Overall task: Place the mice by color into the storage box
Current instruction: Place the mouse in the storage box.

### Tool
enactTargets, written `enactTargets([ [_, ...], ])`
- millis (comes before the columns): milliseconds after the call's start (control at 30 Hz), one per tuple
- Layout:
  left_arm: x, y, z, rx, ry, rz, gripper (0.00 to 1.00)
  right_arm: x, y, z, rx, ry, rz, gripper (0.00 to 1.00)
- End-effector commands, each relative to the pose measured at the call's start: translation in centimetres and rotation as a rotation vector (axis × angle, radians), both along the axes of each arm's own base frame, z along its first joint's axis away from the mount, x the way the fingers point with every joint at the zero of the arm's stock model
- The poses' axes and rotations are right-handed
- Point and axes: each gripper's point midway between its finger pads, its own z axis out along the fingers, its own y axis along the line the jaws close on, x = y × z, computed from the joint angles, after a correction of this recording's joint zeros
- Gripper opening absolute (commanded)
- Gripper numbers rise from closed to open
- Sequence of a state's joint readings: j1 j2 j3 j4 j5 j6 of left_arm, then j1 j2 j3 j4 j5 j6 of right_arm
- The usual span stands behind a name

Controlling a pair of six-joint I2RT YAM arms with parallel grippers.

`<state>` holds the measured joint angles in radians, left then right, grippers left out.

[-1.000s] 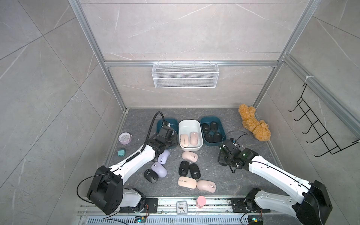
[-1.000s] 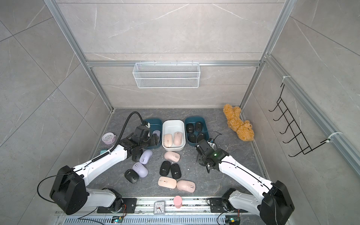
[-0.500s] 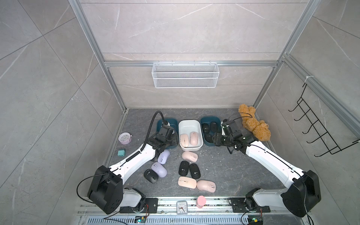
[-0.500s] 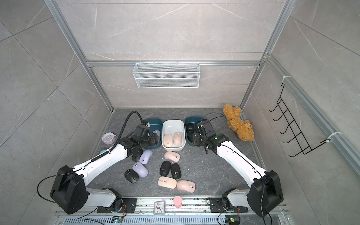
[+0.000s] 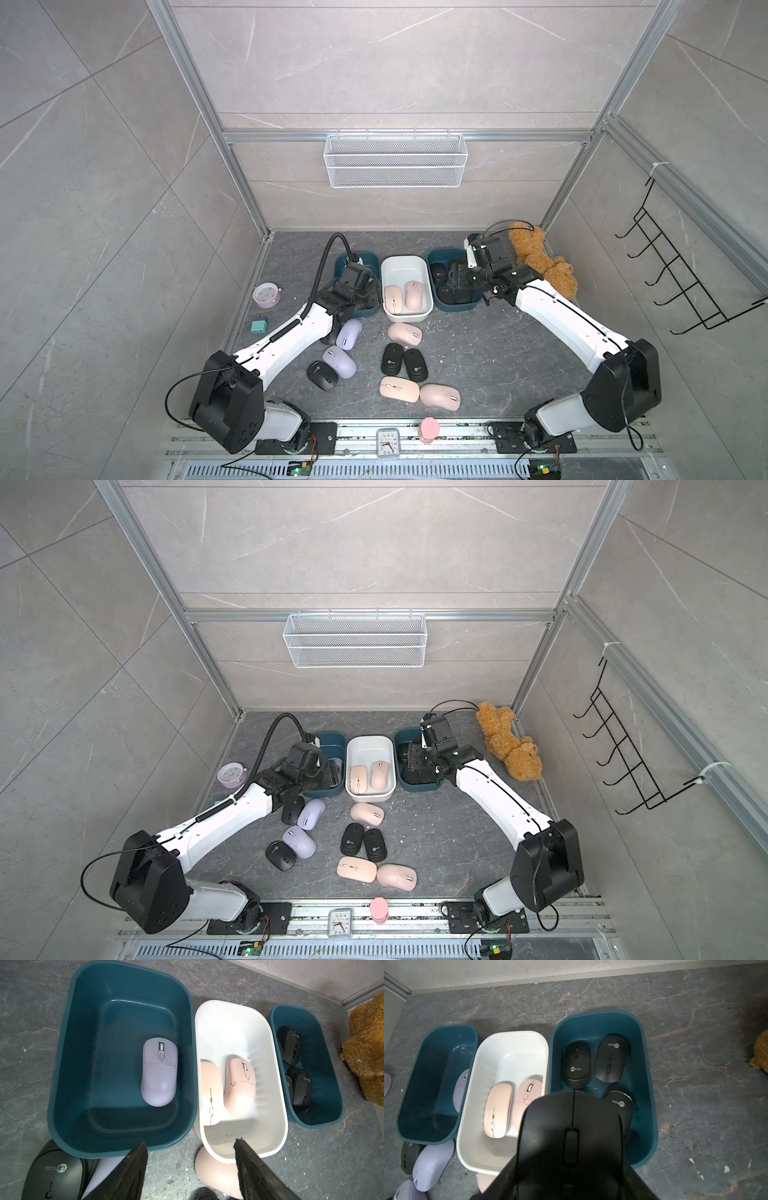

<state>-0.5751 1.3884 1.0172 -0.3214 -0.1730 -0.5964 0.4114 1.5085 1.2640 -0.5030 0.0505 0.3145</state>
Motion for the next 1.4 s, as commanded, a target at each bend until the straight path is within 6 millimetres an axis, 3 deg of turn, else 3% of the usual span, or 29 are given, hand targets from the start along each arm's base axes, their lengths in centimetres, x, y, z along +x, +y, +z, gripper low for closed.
enactTargets([
  [0,0.3,0.1,1.2,-0.016,-0.015,0.009,0.69,1.1,0.4,0.1,-0.027,-0.015,0.044,0.55],
  [833,0.0,-0.1,-0.4,-0.022,0.009,0.001,0.69,5.2,0.6,-6.1,-0.102,0.123,0.067,0.55],
  [1367,0.4,-0.8,-1.2,-0.023,0.026,-0.018,0.69,4.8,0.8,-10.1,-0.120,0.237,0.064,0.54],
])
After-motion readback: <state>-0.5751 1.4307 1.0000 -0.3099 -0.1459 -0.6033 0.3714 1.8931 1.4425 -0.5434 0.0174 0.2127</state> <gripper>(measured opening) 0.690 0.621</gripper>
